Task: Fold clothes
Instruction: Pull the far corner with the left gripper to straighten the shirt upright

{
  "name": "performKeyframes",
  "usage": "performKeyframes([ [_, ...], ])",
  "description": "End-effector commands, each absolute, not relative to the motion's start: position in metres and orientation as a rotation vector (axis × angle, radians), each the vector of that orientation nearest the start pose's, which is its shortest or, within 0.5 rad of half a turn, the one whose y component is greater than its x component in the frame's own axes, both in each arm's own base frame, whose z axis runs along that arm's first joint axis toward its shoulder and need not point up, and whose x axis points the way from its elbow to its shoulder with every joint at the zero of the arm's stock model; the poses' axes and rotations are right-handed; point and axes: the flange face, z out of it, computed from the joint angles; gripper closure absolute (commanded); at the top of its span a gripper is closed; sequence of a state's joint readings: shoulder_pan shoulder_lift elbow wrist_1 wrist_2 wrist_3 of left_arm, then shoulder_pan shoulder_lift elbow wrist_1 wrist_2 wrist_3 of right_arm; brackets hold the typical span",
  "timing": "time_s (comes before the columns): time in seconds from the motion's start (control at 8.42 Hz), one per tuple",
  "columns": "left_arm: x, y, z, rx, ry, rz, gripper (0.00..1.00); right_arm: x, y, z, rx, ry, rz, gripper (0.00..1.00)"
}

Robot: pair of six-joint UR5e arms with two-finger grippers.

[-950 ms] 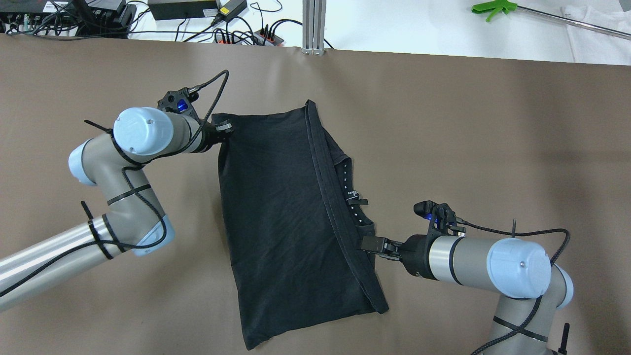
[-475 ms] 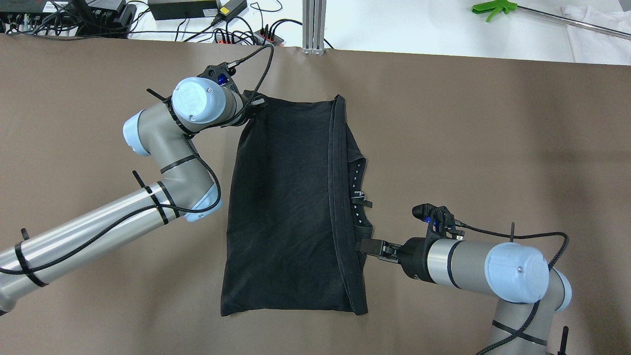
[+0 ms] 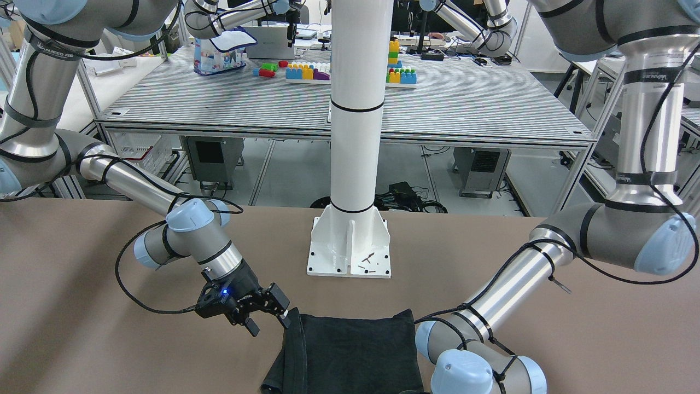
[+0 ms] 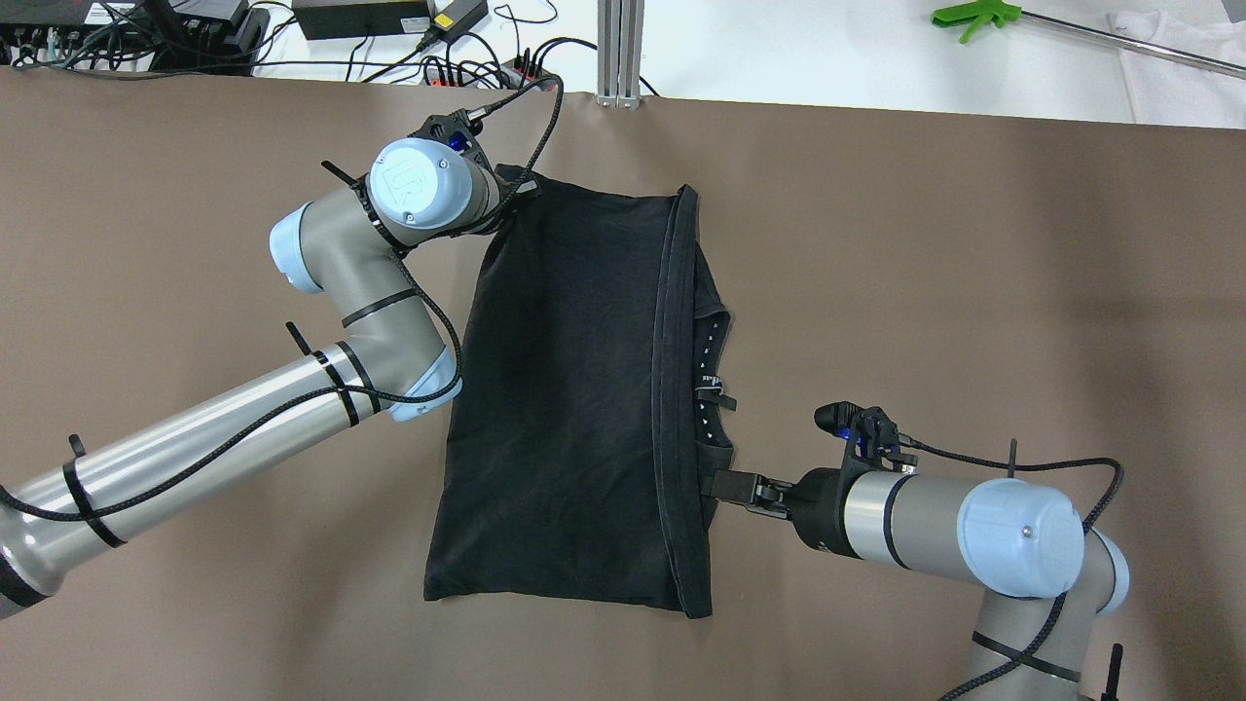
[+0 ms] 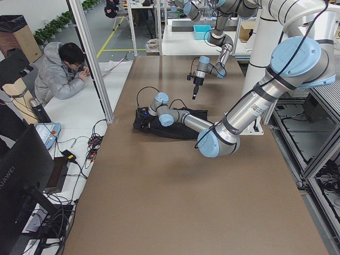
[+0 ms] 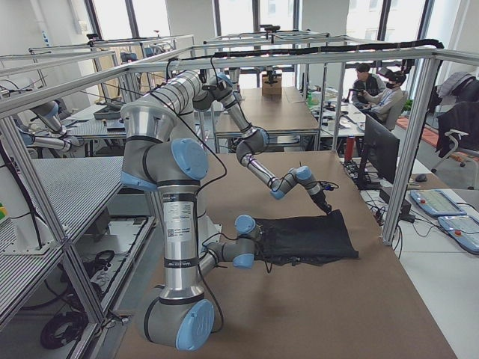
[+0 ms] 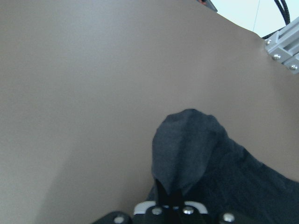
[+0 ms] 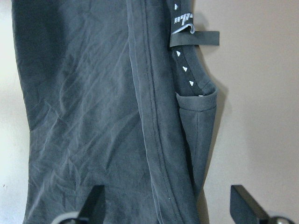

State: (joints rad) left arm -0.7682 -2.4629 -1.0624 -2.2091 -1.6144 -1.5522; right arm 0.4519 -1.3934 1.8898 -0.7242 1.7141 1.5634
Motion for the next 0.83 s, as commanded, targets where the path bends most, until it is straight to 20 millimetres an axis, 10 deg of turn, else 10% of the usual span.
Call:
performKeyframes([
  [0.0, 0.501, -0.676, 0.248, 0.399, 0.990, -0.624, 0.01, -0.434, -0.348, 0.308, 0.212, -1.331, 0.255, 0.06],
  [0.71, 0.468, -0.699, 0.248, 0.420, 0.983, -0.667, 0.00, -0.452, -0.381, 0.265, 0.387, -1.131, 0.130, 0.05],
])
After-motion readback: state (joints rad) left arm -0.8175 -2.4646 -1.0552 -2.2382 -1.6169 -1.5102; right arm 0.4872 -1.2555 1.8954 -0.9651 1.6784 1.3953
